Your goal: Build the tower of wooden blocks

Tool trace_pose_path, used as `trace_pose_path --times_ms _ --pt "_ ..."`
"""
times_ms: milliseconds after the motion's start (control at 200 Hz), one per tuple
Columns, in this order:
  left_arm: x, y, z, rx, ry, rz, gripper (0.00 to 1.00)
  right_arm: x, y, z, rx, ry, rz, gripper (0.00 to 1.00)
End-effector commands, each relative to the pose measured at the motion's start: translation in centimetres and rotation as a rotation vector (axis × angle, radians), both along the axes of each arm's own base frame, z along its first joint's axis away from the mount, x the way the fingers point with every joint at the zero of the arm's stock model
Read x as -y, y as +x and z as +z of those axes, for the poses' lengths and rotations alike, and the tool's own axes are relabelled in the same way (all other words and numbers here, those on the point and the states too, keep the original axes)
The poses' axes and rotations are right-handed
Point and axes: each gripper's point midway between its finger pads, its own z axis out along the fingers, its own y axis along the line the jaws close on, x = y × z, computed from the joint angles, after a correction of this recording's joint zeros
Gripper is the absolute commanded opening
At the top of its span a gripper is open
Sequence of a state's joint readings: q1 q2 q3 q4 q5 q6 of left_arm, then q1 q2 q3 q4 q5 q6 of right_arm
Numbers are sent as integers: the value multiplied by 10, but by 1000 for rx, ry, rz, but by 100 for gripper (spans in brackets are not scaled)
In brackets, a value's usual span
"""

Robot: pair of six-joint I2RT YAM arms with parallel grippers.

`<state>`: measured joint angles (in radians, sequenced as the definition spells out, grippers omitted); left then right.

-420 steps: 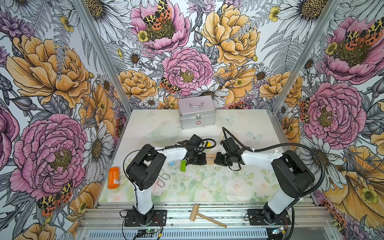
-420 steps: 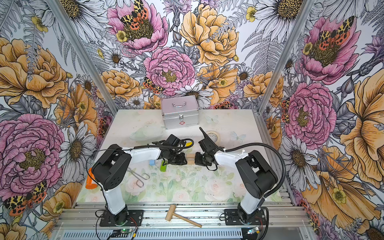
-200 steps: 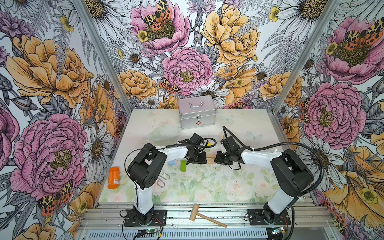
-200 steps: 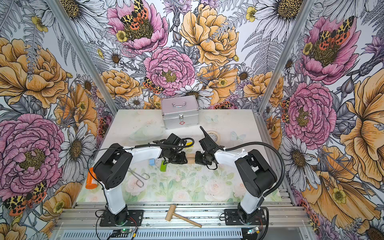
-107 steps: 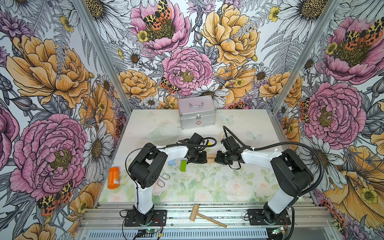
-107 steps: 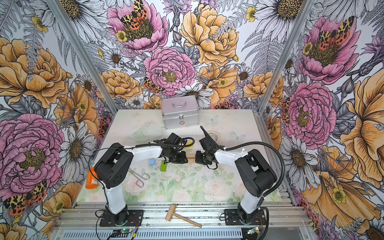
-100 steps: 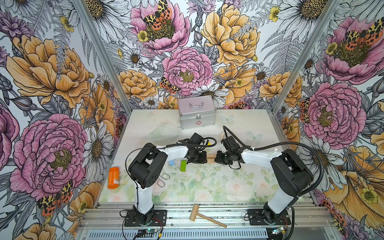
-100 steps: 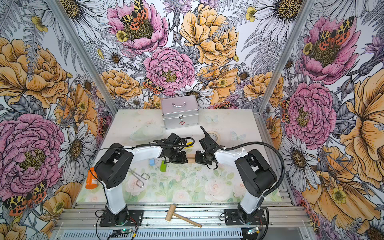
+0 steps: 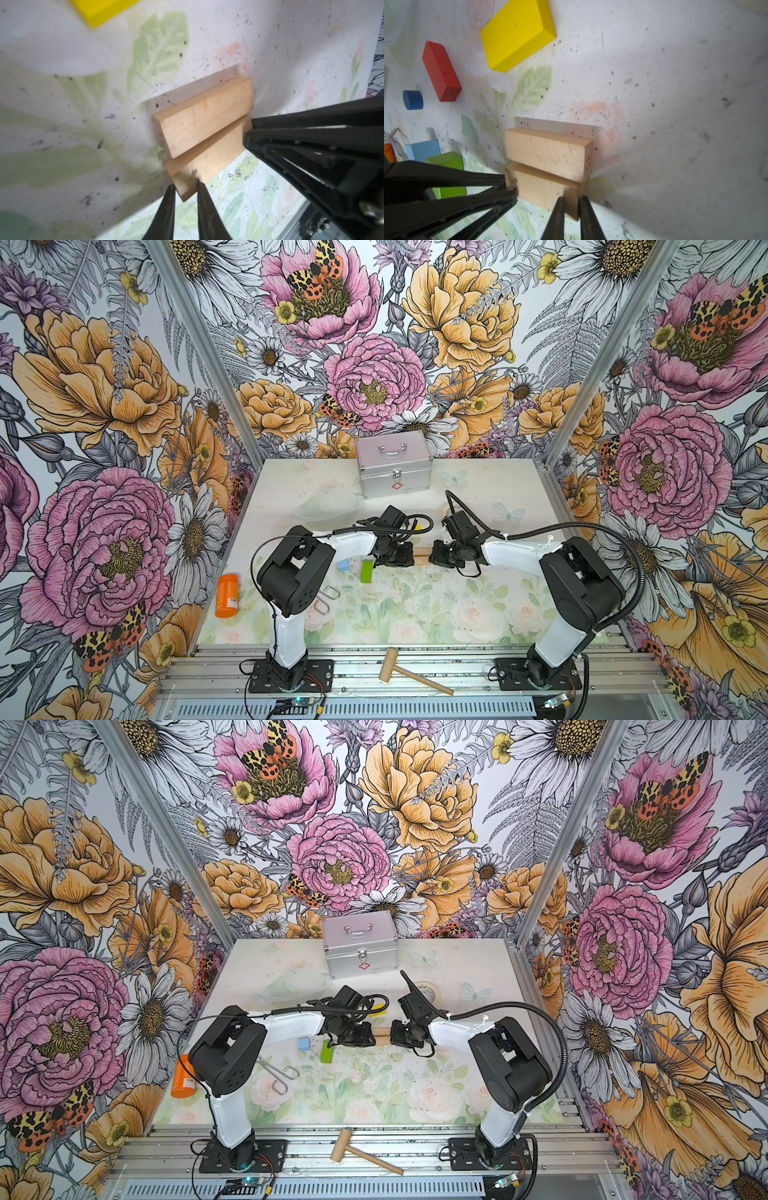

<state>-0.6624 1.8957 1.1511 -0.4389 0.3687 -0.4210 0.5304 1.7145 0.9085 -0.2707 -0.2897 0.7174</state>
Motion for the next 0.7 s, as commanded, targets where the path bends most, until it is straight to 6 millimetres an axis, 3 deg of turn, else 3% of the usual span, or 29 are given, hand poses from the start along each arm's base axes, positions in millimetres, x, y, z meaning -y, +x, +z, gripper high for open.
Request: trace_pose_path --times_ms 0,696 --pt "4 12 -1 23 -8 22 21 -3 4 -7 -3 -7 2 16" --pt "3 20 1 36 -13 41 23 -2 3 -7 -3 -10 -3 16"
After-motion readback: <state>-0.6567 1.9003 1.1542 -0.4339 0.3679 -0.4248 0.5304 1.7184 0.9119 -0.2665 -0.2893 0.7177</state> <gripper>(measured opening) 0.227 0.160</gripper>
